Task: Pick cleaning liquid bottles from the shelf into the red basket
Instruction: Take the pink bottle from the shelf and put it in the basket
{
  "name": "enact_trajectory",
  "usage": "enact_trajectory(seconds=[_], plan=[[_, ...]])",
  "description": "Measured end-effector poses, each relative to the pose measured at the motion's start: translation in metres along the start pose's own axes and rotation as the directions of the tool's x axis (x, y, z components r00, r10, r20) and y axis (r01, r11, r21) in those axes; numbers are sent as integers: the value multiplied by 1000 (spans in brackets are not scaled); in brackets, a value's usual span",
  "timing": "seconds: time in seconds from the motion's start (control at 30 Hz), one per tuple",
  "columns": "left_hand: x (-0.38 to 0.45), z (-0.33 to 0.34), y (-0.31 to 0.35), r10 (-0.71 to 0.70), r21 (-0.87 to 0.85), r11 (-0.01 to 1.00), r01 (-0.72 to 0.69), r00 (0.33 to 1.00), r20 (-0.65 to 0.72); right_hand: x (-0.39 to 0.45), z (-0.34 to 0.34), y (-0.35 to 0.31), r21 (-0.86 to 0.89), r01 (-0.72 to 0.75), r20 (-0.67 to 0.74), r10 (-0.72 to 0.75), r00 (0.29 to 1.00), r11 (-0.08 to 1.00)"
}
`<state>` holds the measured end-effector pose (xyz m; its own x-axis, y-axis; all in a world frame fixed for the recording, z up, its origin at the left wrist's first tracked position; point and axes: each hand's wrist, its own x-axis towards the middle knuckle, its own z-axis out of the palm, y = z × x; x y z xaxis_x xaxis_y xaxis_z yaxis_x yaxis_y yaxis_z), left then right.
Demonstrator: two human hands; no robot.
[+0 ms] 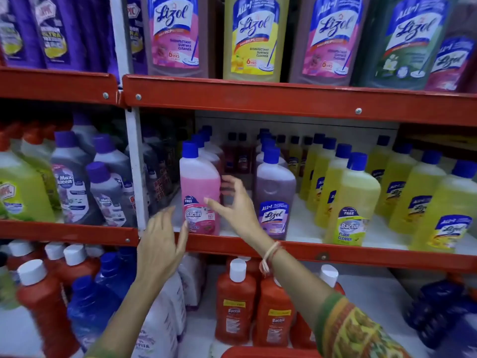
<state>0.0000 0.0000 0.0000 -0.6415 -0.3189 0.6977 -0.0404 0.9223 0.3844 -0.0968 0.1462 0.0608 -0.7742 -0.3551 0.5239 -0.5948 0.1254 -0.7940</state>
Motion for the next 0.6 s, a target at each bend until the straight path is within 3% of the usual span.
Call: enact_trajectory(seconds=[0.13,0.27,0.4,0.47,0.6], plan=[[-9,14,-14,-9,41,999,6,997,77,10,23,13,133,-211,160,189,969,968],[-17,26,-29,76,136,986,-91,991,111,10,37,28,273,-232,177,189,966,933],[-21,30,-38,103,175,976,-130,983,155,-1,37,24,235,-137,45,130,990,962],[-19,30,-38,89,175,978,-115,985,150,-8,30,13,191,-21,-31,27,999,981],[-18,30,-32,43,196,978,-72,988,146,-25,7,-10,-81,200,-167,-212,963,976]])
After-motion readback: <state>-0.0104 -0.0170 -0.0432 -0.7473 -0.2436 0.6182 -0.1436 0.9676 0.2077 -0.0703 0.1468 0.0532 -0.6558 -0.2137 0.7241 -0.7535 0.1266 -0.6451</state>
